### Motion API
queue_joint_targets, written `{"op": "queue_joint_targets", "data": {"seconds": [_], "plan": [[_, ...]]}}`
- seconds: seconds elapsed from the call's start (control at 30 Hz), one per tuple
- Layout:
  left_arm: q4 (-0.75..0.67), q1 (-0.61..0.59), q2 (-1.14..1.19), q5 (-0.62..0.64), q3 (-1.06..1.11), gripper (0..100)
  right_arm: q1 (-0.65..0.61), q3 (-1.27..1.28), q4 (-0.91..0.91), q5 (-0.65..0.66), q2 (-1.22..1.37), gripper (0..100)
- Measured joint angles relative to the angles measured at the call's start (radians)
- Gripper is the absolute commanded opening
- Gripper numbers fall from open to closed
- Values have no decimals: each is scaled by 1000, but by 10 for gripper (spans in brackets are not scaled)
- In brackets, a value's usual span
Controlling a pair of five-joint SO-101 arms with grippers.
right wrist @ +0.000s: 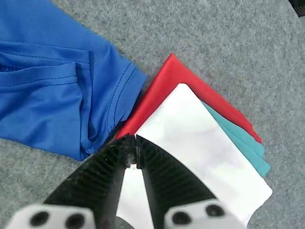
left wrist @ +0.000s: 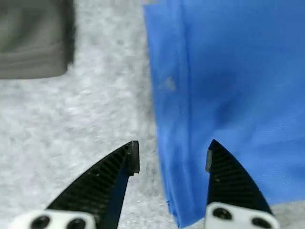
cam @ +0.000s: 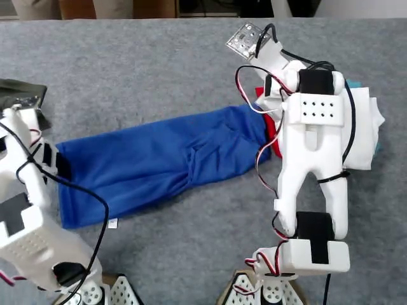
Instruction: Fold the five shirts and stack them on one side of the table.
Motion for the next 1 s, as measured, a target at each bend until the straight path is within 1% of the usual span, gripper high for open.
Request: {"op": "queue_joint_targets", "data": {"seconds": [0.13, 0.3, 0.43, 0.5, 0.7, 0.83, 1.0], "plan": [[0, 32, 75, 25, 0, 238, 0, 0, 0, 0, 0, 2], [6, 28, 143, 87, -52, 238, 0, 0, 0, 0, 0, 2], [57, 3, 195, 94, -150, 229, 0, 0, 0, 0, 0, 2], [71, -5, 222, 98, -190, 218, 0, 0, 0, 20, 0, 2], [100, -8, 313, 100, -270, 213, 0, 0, 0, 31, 0, 2], [147, -8, 362, 100, -336, 212, 0, 0, 0, 31, 0, 2], [163, 6, 393, 100, -368, 162, 0, 0, 0, 31, 0, 2]]}}
